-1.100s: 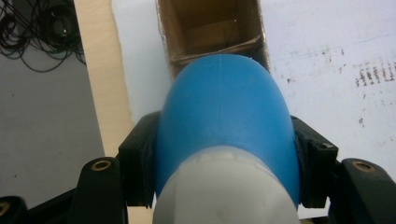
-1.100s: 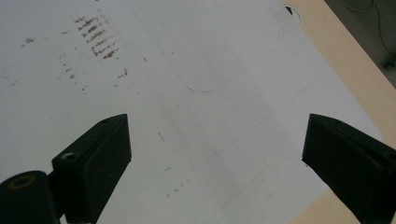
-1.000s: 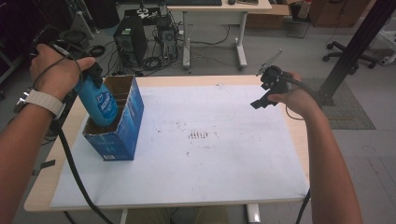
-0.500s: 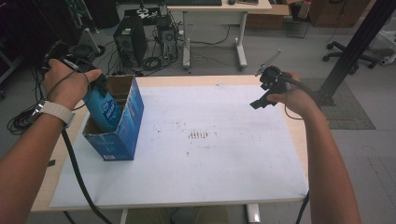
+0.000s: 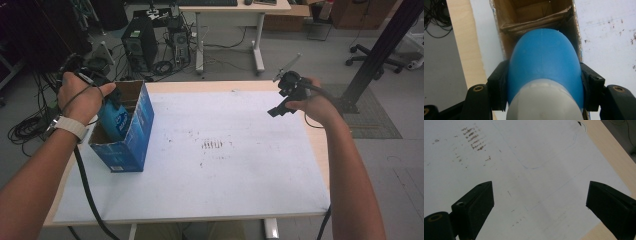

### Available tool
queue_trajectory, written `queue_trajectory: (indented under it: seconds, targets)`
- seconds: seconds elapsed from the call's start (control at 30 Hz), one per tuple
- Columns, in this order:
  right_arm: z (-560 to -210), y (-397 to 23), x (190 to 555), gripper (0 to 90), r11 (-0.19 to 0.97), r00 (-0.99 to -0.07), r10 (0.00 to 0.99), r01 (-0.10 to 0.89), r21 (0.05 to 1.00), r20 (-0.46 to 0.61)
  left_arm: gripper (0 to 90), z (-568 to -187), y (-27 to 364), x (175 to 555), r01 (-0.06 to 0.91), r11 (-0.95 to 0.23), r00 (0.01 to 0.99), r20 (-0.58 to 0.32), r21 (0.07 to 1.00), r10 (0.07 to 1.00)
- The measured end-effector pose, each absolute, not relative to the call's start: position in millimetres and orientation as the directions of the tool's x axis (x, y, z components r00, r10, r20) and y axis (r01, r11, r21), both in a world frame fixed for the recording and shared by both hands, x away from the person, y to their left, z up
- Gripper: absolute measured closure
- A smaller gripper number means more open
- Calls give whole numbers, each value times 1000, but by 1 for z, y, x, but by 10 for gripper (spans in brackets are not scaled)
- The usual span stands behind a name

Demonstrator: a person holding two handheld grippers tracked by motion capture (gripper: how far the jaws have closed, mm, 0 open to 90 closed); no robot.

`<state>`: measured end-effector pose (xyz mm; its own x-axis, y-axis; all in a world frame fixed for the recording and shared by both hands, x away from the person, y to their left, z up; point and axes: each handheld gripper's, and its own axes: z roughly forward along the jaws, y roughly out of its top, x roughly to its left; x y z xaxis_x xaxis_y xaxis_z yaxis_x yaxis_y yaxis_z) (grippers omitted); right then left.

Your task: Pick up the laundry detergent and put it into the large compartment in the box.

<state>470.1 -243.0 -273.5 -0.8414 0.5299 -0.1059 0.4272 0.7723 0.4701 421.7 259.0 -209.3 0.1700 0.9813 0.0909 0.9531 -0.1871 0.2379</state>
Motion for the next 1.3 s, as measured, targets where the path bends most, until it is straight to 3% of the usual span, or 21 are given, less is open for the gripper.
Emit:
queue_trajectory:
  seconds: [1.3]
  targets:
    - [-280, -247, 470, 78, 763, -834, 542, 440, 473, -99, 376, -262, 257, 428, 955, -211, 190, 115, 209, 975]
